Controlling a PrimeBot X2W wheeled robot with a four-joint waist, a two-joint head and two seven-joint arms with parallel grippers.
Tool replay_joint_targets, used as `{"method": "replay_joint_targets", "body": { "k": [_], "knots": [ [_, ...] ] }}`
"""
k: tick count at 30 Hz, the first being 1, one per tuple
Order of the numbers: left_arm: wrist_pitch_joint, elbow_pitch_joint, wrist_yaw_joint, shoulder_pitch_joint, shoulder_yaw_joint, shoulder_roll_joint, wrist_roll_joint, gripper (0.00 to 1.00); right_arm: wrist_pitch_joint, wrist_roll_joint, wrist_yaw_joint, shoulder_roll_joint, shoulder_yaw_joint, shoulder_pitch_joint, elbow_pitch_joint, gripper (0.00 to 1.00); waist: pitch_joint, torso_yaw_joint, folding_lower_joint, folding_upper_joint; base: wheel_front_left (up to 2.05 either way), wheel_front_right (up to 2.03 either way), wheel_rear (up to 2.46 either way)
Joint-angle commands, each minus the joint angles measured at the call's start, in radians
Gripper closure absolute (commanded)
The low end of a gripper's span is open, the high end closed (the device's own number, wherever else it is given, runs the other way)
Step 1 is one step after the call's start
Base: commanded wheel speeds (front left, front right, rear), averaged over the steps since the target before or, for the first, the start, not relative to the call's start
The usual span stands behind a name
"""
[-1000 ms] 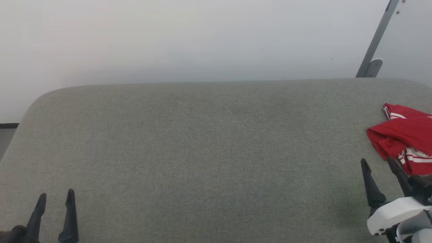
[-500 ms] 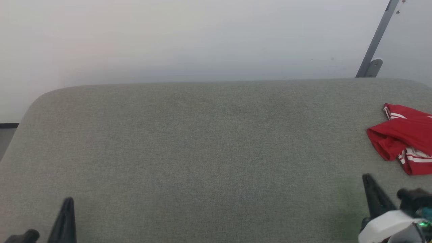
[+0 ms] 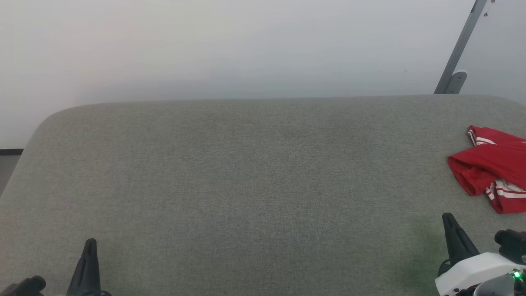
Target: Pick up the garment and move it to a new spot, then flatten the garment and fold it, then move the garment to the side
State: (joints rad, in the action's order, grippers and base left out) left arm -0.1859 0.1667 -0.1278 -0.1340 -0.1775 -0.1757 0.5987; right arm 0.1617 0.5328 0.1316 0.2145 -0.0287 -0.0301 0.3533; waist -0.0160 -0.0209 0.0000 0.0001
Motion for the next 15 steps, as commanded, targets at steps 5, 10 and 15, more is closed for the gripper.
{"method": "replay_joint_targets", "body": {
  "k": [5, 10, 15],
  "knots": [
    [0.023, -0.005, -0.001, 0.042, 0.003, 0.003, 0.091, 1.00, -0.023, 0.096, 0.000, -0.008, -0.010, -0.034, -0.029, 1.00, 0.001, 0.001, 0.0000, -0.0001, 0.00, 0.00, 0.00],
    [0.044, 0.001, -0.001, 0.059, 0.007, 0.011, 0.159, 1.00, -0.042, 0.169, 0.000, -0.019, -0.015, -0.037, -0.035, 1.00, 0.002, 0.002, 0.0000, -0.0001, 0.00, 0.00, 0.00],
    [0.063, 0.006, -0.001, 0.073, 0.012, 0.020, 0.225, 1.00, -0.060, 0.239, 0.000, -0.030, -0.021, -0.041, -0.041, 1.00, 0.003, 0.003, 0.0000, -0.0001, 0.00, 0.00, 0.00]
  ]
}}
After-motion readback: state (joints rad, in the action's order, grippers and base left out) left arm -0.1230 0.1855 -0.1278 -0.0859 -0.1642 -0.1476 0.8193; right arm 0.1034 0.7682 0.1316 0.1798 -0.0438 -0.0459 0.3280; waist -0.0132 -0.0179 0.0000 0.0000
